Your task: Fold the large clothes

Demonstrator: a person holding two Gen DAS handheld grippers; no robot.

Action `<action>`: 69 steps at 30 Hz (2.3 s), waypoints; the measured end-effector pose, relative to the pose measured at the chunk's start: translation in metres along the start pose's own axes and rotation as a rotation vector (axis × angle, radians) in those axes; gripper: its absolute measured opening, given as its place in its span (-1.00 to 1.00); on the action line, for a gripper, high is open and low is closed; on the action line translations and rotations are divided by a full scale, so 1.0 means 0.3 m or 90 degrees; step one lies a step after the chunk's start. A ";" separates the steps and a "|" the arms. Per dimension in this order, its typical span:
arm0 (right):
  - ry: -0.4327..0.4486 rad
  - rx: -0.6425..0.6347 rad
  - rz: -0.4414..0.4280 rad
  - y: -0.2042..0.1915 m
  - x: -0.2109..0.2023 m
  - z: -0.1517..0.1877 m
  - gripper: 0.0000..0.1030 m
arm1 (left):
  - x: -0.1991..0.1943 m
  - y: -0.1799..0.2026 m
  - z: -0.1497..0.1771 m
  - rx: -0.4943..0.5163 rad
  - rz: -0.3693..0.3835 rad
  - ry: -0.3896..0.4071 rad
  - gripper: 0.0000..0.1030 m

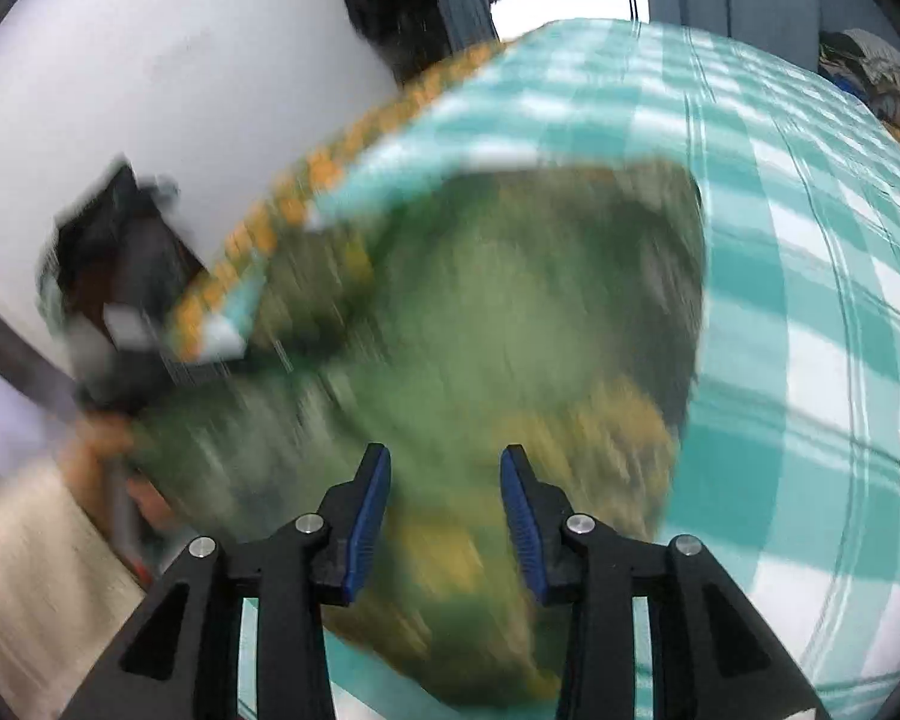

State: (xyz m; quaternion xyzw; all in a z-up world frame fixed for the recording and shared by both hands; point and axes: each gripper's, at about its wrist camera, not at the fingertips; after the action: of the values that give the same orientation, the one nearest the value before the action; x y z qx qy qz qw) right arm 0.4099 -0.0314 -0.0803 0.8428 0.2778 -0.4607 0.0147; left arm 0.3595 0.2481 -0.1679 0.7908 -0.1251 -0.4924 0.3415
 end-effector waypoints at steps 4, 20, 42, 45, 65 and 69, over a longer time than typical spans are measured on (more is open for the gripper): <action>-0.022 -0.041 -0.144 -0.152 0.117 -0.043 -0.21 | -0.003 -0.016 -0.037 -0.018 0.022 -0.039 -0.04; 0.012 -0.046 -0.073 -0.193 0.168 -0.016 -0.23 | 0.001 -0.007 -0.068 -0.020 -0.025 -0.061 0.09; 0.090 -0.053 0.128 -0.073 -0.090 0.193 -0.20 | -0.030 -0.045 0.007 -0.036 -0.022 -0.030 0.11; 0.039 -0.001 0.110 -0.069 -0.019 0.300 -0.20 | -0.045 -0.047 0.022 -0.033 -0.022 -0.031 0.14; 0.077 -0.135 0.093 -0.304 -0.049 0.105 -0.19 | -0.421 -0.164 0.101 -0.159 0.062 0.092 0.74; 0.031 -0.160 0.028 -0.374 0.114 0.088 -0.18 | -0.376 -0.260 0.130 -0.219 0.091 0.082 0.74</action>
State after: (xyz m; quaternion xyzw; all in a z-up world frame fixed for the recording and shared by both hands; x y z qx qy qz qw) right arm 0.3500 0.0717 -0.0964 0.8510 0.3153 -0.4014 0.1236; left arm 0.2606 0.3494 -0.1524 0.7398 -0.0726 -0.4294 0.5128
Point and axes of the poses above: each gripper's, at about its wrist camera, not at the fingertips, and x roughly the way its jaws point, y to its right, z to its underside, and after that the axes turned 11 degrees about -x, right-handed
